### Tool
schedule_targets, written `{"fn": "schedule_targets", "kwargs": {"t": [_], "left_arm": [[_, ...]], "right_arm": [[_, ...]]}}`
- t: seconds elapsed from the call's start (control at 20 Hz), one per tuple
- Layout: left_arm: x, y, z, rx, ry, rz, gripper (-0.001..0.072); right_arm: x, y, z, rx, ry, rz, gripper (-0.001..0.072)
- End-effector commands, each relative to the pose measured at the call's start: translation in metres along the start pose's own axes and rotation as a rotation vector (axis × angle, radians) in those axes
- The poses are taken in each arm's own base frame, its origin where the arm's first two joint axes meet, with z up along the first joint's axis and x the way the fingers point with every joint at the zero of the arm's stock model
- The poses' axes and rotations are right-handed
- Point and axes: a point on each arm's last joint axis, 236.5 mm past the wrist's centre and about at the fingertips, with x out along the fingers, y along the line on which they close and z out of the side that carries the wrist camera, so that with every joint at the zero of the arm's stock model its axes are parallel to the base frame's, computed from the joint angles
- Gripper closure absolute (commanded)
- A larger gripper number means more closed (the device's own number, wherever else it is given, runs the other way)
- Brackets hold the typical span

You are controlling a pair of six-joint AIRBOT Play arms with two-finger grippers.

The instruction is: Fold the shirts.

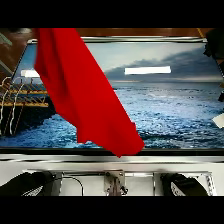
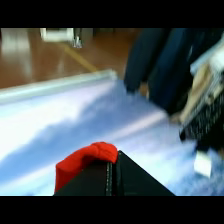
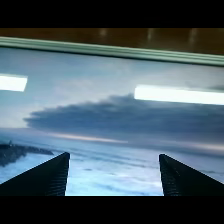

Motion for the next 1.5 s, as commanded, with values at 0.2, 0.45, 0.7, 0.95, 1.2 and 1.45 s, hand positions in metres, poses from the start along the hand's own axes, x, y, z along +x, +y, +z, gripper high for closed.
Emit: {"fn": "schedule_targets", "kwargs": {"t": [0.2, 0.45, 0.7, 0.95, 1.2, 1.45], "left_arm": [[0.095, -0.046, -0.171, -0.098, 0.350, -0.125, 0.0671], [0.151, -0.094, -0.347, -0.198, 0.687, -0.139, 0.0671], [0.166, -0.071, -0.385, -0.344, 0.790, -0.030, 0.0039], [0.117, 0.060, -0.316, -0.365, 0.799, 0.154, 0.0008], [0.054, 0.137, -0.353, -0.448, 0.999, 0.326, 0.0013], [0.048, 0.151, -0.429, -0.550, 1.068, 0.403, 0.0023]], "right_arm": [[-0.013, -0.025, -0.077, -0.083, 0.289, -0.095, 0.0023], [-0.009, -0.045, -0.087, -0.105, 0.324, -0.179, 0.0023], [-0.008, -0.042, -0.090, -0.096, 0.337, -0.167, 0.0022], [0.023, -0.017, -0.124, -0.078, 0.506, -0.064, 0.0023], [0.079, 0.013, -0.219, -0.056, 0.804, 0.059, 0.0029], [0.083, 0.038, -0.324, -0.035, 1.067, 0.171, 0.0029]]}}
